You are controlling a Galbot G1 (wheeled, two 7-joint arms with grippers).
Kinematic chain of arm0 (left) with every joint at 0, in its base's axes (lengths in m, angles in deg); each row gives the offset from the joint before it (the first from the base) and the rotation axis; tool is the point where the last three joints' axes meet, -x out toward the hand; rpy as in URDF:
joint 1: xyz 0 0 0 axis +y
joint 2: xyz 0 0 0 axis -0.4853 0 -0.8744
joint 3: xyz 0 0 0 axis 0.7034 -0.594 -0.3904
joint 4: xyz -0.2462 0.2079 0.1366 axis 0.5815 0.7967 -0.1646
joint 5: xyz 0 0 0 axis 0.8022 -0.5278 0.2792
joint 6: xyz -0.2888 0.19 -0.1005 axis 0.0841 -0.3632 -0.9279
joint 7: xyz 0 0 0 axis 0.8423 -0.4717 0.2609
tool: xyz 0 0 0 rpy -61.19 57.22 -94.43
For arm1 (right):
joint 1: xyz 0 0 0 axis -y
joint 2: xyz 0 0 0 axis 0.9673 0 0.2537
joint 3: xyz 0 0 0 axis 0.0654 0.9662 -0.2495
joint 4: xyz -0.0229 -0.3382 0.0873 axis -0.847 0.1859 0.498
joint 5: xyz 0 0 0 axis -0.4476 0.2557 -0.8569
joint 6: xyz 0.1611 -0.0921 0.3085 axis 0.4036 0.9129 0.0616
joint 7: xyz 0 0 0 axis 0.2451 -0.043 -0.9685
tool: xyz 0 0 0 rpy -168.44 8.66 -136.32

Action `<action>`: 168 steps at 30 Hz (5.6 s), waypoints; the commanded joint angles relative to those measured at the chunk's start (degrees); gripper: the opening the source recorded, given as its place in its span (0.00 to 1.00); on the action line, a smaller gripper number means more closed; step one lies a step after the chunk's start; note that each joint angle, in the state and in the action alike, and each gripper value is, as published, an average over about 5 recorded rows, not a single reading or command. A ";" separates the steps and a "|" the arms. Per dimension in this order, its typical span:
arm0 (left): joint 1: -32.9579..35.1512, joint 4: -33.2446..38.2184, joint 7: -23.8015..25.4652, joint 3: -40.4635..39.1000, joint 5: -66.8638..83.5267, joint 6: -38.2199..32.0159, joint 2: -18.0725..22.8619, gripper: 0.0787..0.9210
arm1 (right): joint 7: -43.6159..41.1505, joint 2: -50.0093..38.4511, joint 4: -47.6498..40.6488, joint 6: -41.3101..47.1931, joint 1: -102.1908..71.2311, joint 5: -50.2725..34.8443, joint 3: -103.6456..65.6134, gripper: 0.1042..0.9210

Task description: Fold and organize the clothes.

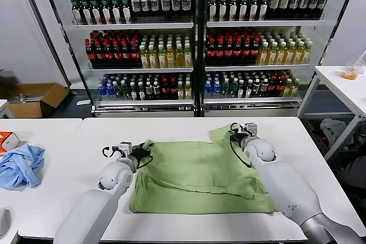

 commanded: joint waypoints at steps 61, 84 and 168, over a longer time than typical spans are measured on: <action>30.95 31.70 0.79 11.05 -4.85 0.58 -6.08 0.14 | 3.74 -12.14 57.60 0.29 -61.82 3.62 -36.38 0.11; 37.16 29.95 -9.33 8.50 -23.12 -6.72 8.15 0.84 | 3.18 -13.30 60.54 0.20 -62.30 4.38 -35.56 0.87; 30.73 39.09 4.73 4.09 12.79 2.08 10.39 0.32 | 3.65 -15.30 60.17 0.17 -55.79 1.45 -35.10 0.88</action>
